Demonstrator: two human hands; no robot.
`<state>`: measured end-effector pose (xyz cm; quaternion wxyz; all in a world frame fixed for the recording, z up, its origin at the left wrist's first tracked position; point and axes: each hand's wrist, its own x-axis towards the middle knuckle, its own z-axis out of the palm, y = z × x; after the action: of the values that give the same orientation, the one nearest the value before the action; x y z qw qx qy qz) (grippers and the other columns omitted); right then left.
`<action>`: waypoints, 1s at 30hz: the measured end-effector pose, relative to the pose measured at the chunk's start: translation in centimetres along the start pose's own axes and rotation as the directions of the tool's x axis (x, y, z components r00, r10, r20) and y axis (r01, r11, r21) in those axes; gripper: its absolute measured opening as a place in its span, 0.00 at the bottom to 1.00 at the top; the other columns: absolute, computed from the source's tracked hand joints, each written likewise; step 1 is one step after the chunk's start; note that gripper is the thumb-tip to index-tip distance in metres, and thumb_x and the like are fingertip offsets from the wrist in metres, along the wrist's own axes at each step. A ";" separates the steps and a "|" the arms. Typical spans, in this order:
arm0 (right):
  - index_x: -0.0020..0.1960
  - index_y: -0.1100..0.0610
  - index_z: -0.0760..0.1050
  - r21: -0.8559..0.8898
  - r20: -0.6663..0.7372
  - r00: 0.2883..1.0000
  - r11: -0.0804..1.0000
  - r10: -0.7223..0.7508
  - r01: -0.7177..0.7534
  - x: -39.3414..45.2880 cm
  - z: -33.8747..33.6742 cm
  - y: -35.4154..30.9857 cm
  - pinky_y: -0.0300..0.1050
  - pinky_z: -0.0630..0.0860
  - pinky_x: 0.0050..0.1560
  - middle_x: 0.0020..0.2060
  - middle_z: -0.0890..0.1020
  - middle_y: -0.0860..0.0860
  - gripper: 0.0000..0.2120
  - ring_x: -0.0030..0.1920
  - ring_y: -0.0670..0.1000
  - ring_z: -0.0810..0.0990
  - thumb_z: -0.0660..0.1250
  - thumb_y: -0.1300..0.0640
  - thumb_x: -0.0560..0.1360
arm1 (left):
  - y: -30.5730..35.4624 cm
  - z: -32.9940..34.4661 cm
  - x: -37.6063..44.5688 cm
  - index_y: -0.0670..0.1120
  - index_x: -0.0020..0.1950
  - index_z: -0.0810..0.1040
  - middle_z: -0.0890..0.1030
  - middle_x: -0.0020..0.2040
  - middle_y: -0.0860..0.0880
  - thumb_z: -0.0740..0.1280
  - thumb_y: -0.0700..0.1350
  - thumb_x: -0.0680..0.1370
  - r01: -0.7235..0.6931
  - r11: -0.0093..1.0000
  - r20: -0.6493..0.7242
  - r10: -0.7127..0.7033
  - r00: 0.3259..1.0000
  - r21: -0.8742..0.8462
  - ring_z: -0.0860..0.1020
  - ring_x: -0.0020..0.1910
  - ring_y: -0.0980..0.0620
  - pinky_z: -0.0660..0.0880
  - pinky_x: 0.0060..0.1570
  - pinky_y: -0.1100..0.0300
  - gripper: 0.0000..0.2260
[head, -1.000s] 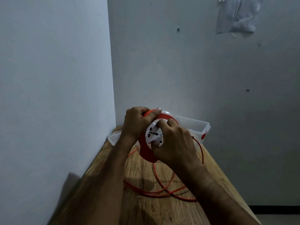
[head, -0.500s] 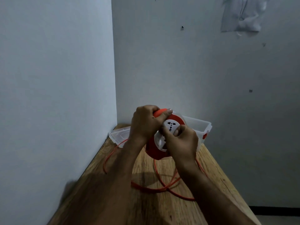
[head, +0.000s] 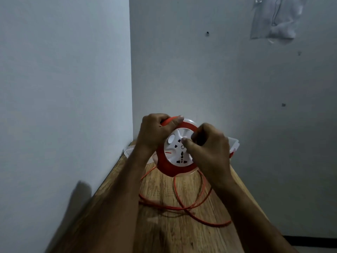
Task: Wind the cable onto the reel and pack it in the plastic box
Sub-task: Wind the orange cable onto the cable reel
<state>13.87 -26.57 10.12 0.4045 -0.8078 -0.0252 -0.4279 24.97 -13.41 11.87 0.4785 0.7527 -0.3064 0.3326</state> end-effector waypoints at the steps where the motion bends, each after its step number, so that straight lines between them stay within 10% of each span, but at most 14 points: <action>1: 0.46 0.56 0.76 -0.199 0.005 0.975 0.956 -0.221 0.218 0.2 -0.2 0.0 0.41 0.78 0.37 0.40 0.82 0.49 0.10 0.35 0.48 0.81 0.77 0.58 0.71 | 0.1 -0.4 0.1 0.43 0.48 0.86 0.85 0.40 0.50 0.70 0.57 0.78 0.000 1.000 0.004 0.000 1.000 -0.008 0.82 0.38 0.57 0.77 0.40 0.70 0.17; 6: 0.60 0.56 0.79 -0.388 0.403 0.762 0.659 -0.507 0.644 0.2 -0.6 -0.8 0.52 0.81 0.50 0.60 0.78 0.58 0.23 0.59 0.59 0.78 0.78 0.56 0.66 | 0.6 -1.0 0.2 0.42 0.41 0.85 0.84 0.34 0.47 0.71 0.56 0.78 -0.023 0.999 0.014 0.023 1.000 -0.026 0.81 0.33 0.52 0.77 0.37 0.66 0.17; 12: 0.64 0.49 0.79 -0.444 0.578 0.710 0.574 -0.403 0.688 -0.1 -0.3 0.0 0.68 0.73 0.66 0.69 0.71 0.59 0.31 0.71 0.63 0.70 0.83 0.57 0.63 | 0.5 -1.5 0.3 0.41 0.44 0.86 0.85 0.36 0.46 0.71 0.55 0.78 -0.008 0.999 0.016 0.008 1.000 -0.041 0.82 0.35 0.53 0.78 0.40 0.65 0.17; 23: 0.57 0.49 0.84 -0.531 0.351 0.786 0.582 -0.510 0.615 -0.3 0.4 2.5 0.56 0.77 0.48 0.54 0.78 0.59 0.24 0.55 0.60 0.78 0.82 0.47 0.63 | 1.0 -0.1 0.1 0.43 0.43 0.86 0.84 0.35 0.49 0.71 0.58 0.76 -0.051 0.999 0.031 0.050 0.998 0.010 0.82 0.35 0.55 0.77 0.38 0.67 0.18; 30: 0.63 0.57 0.80 -0.435 0.298 0.838 0.717 -0.457 0.545 -0.7 0.9 3.1 0.51 0.83 0.43 0.44 0.86 0.57 0.26 0.37 0.56 0.83 0.64 0.46 0.70 | 0.9 0.6 -0.2 0.44 0.44 0.86 0.84 0.36 0.50 0.71 0.60 0.76 -0.048 0.998 0.059 0.046 0.997 0.040 0.82 0.35 0.56 0.79 0.39 0.61 0.19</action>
<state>15.20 -27.88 7.35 0.0443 -0.8802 -0.1652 -0.4427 24.32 -14.23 11.99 0.4458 0.7644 -0.3306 0.3281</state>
